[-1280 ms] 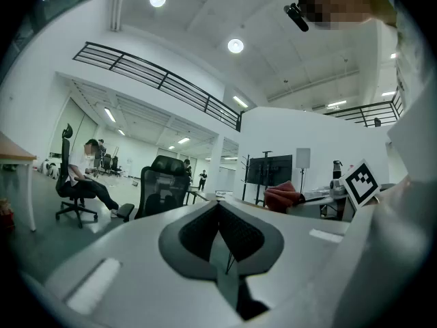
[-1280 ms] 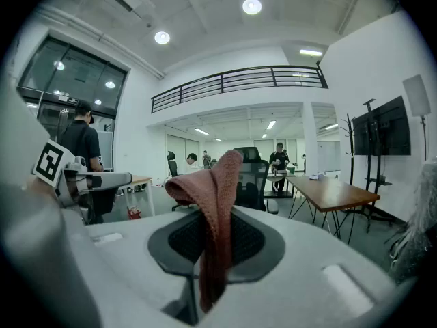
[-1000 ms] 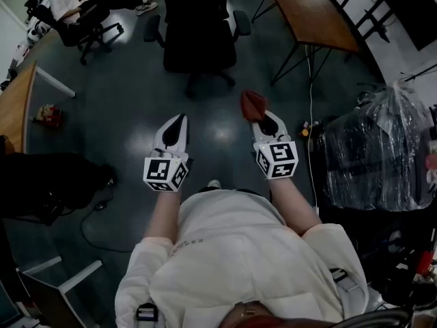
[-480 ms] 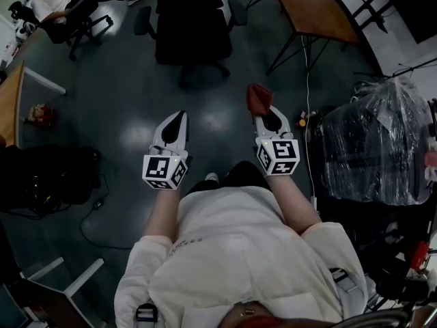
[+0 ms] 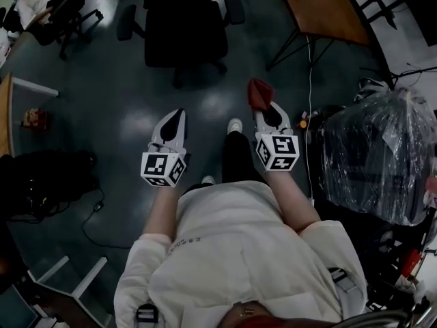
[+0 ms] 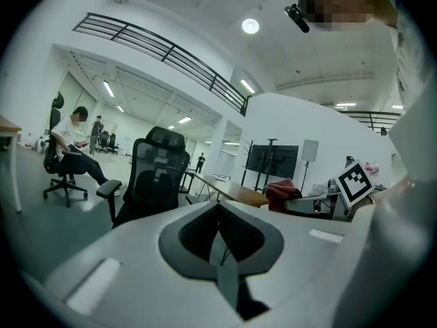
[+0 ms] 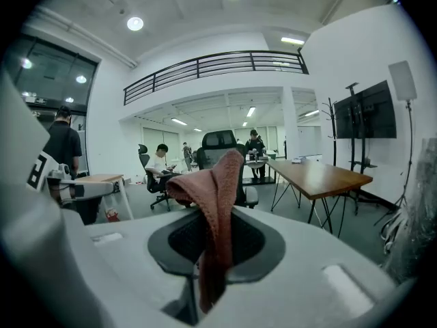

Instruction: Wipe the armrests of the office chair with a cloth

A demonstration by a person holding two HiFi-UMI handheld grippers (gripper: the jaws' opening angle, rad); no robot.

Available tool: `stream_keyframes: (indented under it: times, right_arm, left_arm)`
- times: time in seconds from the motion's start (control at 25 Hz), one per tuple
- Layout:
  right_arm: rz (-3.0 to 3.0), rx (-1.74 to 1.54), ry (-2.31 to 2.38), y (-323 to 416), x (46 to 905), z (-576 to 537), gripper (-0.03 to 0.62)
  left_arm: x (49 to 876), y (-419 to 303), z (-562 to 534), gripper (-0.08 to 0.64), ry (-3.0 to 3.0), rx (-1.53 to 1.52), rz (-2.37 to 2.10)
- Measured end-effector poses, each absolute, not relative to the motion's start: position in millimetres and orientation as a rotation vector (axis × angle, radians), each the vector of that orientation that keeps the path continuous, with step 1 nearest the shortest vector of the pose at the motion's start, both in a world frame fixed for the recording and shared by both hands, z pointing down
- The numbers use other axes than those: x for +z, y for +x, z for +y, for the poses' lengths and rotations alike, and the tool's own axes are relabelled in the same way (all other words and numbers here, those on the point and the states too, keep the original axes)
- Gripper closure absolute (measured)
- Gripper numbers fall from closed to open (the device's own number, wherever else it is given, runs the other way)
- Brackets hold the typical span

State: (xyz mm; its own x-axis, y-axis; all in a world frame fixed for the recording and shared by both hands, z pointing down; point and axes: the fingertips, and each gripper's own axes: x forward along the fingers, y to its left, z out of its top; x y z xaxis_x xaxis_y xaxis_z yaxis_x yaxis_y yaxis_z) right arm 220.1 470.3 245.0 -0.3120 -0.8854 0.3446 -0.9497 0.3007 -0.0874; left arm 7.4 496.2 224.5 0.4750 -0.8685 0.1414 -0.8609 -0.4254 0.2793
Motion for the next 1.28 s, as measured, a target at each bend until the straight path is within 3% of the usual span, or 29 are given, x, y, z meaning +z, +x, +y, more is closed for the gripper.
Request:
stream_keyframes:
  times: [0.68, 1.28]
  right_arm:
    - [-2.361, 0.396, 1.460, 288.3, 284.9, 171.6, 0.546]
    - [-2.223, 0.485, 1.303, 251.9, 377.4, -34.3, 0.546]
  left_arm:
    - [258.3, 118.0, 207.9, 0.543, 2.330, 0.023, -1.440]
    - [380.8, 139.4, 26.6, 0.543, 2.250, 0.236, -1.115]
